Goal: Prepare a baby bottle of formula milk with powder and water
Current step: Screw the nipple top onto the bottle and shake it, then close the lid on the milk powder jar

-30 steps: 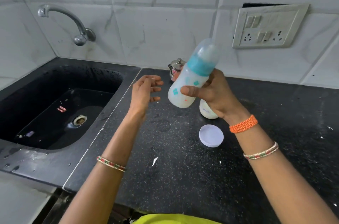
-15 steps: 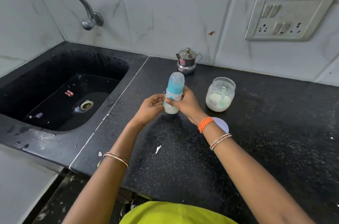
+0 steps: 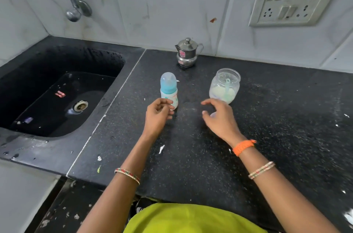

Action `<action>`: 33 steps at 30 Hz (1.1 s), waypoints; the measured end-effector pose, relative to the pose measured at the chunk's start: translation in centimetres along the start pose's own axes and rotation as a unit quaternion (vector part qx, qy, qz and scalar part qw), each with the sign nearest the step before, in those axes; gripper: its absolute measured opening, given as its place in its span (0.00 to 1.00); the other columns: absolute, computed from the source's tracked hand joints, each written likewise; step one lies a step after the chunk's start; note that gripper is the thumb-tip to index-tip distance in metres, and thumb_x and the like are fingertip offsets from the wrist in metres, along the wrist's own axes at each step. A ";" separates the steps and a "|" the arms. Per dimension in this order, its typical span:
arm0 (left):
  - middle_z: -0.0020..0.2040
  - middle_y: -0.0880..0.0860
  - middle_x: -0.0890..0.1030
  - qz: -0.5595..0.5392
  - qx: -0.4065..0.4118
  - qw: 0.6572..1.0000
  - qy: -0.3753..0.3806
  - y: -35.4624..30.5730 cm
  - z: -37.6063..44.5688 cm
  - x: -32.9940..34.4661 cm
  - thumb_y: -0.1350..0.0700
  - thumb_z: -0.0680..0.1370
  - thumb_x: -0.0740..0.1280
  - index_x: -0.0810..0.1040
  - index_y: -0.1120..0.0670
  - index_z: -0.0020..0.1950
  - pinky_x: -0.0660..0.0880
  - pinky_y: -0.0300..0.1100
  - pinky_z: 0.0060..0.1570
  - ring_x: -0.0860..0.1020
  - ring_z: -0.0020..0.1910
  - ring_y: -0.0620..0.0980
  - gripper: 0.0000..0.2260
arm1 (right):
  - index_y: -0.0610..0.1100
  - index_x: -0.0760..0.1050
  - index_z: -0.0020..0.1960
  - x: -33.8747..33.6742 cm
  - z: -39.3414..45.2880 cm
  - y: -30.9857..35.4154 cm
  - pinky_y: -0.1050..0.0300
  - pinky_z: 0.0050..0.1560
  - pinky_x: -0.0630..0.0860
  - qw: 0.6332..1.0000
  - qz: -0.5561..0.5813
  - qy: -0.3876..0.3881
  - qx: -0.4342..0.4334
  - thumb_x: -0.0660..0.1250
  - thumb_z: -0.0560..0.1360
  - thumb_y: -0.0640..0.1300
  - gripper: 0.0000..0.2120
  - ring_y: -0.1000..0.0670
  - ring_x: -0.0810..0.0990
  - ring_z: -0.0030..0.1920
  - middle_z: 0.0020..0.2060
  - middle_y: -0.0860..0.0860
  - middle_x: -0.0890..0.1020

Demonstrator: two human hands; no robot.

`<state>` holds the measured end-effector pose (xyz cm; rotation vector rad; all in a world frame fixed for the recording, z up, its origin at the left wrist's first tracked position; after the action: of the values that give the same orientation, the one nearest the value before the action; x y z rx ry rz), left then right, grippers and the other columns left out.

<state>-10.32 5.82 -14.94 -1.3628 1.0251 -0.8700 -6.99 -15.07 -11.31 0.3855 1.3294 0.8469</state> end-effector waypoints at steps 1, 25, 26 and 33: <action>0.41 0.53 0.80 -0.005 0.003 1.000 0.021 -0.2 -0.1 1.0 0.66 0.78 0.58 0.77 0.57 0.48 0.78 0.38 0.38 0.78 0.36 0.46 0.10 | 0.44 0.76 0.58 -1.5 -0.7 -1.3 0.56 0.59 0.71 0.998 -0.052 -0.016 0.013 0.71 0.70 0.46 0.18 0.46 0.75 0.59 0.56 0.48 0.80; 0.69 0.49 0.68 0.126 0.050 0.970 0.204 -2.8 6.2 17.2 0.47 0.62 0.80 0.55 0.51 0.74 0.67 0.45 0.66 0.68 0.69 0.48 0.48 | 0.46 0.62 0.69 -9.5 10.8 0.4 0.43 0.60 0.71 0.943 -0.280 0.177 -0.001 0.77 0.63 0.48 0.39 0.42 0.71 0.63 0.64 0.45 0.72; 0.64 0.46 0.71 0.109 0.050 0.973 0.195 -2.6 6.1 17.3 0.50 0.63 0.79 0.59 0.51 0.72 0.69 0.39 0.60 0.71 0.65 0.47 0.44 | 0.46 0.62 0.70 -8.8 11.1 0.7 0.45 0.58 0.73 0.939 -0.269 0.215 -0.008 0.77 0.64 0.44 0.39 0.43 0.72 0.62 0.65 0.45 0.72; 0.61 0.44 0.74 0.053 0.064 0.985 0.149 -1.6 5.8 16.8 0.50 0.63 0.79 0.64 0.44 0.67 0.69 0.35 0.54 0.73 0.60 0.43 0.37 | 0.50 0.64 0.72 -6.3 12.5 1.5 0.50 0.59 0.74 0.886 -0.332 0.320 -0.046 0.77 0.63 0.38 0.42 0.44 0.69 0.66 0.69 0.47 0.68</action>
<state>0.92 -8.01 -14.87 -1.0802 1.2343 -1.0623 4.38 -15.98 -3.06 -0.4676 1.8592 0.4475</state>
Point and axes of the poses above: each hand's wrist, its own z-axis towards the middle knuckle, its own x-axis out of the palm, y = z × x, the point moved 8 cm from there along z, towards the middle knuckle
